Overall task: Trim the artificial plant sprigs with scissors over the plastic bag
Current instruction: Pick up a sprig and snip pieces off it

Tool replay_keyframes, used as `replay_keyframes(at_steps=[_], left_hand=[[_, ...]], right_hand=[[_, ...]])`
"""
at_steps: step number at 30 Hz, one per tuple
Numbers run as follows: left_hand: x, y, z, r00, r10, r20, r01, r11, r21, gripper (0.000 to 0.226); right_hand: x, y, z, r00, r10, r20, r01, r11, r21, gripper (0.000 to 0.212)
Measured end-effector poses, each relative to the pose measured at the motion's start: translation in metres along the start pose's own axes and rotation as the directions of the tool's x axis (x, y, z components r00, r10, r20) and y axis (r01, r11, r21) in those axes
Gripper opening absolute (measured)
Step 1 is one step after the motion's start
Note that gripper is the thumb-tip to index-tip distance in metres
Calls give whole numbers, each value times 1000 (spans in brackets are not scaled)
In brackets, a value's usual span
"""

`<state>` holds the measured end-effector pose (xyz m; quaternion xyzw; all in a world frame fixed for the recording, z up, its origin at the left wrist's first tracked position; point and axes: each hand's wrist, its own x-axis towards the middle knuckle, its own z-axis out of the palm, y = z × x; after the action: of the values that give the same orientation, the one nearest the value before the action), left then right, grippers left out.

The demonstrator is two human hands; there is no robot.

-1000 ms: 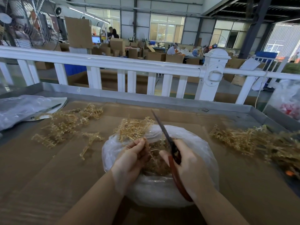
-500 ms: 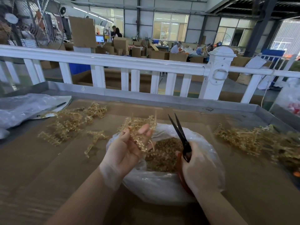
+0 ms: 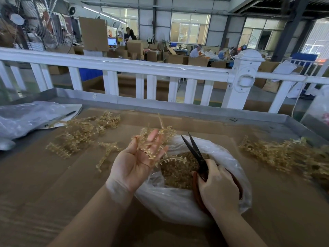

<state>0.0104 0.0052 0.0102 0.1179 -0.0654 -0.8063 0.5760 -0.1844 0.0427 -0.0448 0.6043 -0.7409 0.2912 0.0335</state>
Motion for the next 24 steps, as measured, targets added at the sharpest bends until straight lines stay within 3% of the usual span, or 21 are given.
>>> replay_keyframes(at_steps=[4, 6, 8, 9, 11, 13, 14, 16, 21, 24], left_hand=[[5, 24, 4, 998, 50, -41, -50, 999, 7, 40], [6, 40, 8, 972, 207, -110, -200, 977, 73, 35], [6, 53, 9, 861, 481, -164, -410, 848, 336, 14], [4, 58, 8, 764, 630, -140, -472, 694, 543, 11], [2, 67, 2, 574, 817, 62, -430, 236, 871, 7], [2, 69, -6, 487, 807, 333, -336, -179, 925, 3], [3, 67, -10, 485, 773, 410, -274, -311, 910, 4], [4, 57, -17, 535, 695, 481, -172, -467, 867, 6], [7, 36, -34, 694, 541, 475, -82, -596, 799, 19], [12, 35, -41, 802, 453, 389, 3, -654, 757, 28]], right_hand=[[0, 0, 2, 1000, -7, -6, 7, 1000, -1, 42], [0, 0, 2, 1000, -8, -19, 8, 1000, 4, 42], [0, 1, 2, 1000, -10, -27, 10, 1000, 8, 40], [0, 1, 2, 1000, -12, -28, 12, 1000, 10, 40], [0, 1, 2, 1000, -15, -27, 15, 1000, 13, 40], [0, 0, 2, 1000, -15, -22, 15, 1000, 15, 41], [0, 0, 2, 1000, -13, -20, 14, 1000, 18, 41], [-1, 0, 1, 1000, -13, -16, 13, 1000, 27, 41], [0, 0, 0, 1000, -14, -9, 15, 999, 30, 41], [0, 0, 1, 1000, -14, -6, 14, 999, 32, 41]])
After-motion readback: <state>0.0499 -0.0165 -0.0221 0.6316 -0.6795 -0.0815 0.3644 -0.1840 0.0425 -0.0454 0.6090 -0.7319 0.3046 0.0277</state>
